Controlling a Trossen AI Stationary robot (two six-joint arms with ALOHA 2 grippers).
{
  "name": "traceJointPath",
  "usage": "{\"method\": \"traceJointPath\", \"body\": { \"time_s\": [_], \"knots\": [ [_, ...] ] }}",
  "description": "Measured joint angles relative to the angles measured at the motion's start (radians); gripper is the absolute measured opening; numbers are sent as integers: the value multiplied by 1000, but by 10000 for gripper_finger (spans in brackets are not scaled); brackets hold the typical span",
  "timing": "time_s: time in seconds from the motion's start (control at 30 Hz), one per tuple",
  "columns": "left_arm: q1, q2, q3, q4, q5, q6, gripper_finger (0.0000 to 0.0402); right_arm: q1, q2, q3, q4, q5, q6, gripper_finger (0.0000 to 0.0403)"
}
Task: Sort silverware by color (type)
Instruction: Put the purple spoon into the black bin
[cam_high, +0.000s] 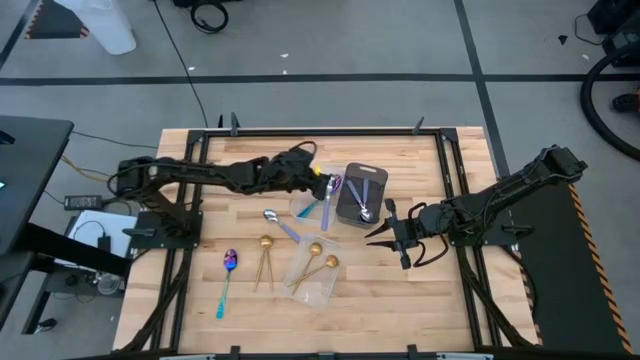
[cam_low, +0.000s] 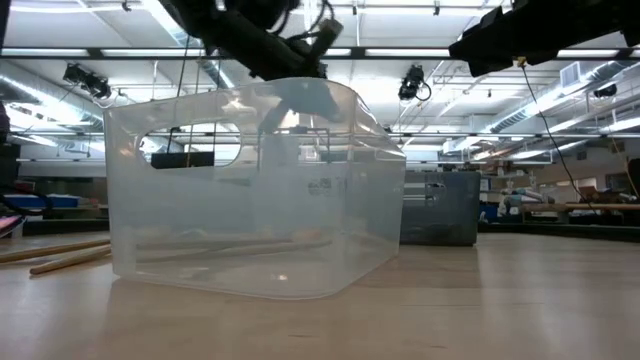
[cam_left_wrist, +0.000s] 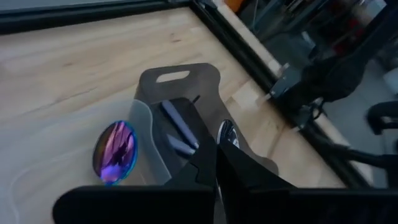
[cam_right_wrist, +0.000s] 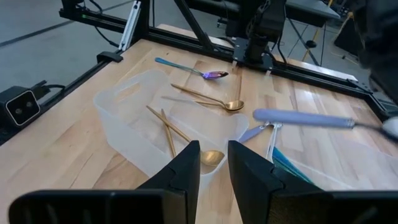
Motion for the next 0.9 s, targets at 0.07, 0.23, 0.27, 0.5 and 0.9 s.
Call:
{"method": "traceJointPath", "body": {
  "time_s": [0.07,0.23,0.27,0.5,0.9],
  "knots": [
    [4,39,51,-33,3,19,11,0,0,0,-2,0,0,93],
    [19,114,154,-66,30,67,11,0,0,0,-4,0,0,93],
    [19,125,170,-65,30,78,11,0,0,0,-4,0,0,93],
    [20,155,233,-54,27,270,11,0,0,0,-19,32,-1,93],
    [-25,152,234,126,-4,535,11,-109,0,0,-23,288,122,108]
  ]
}}
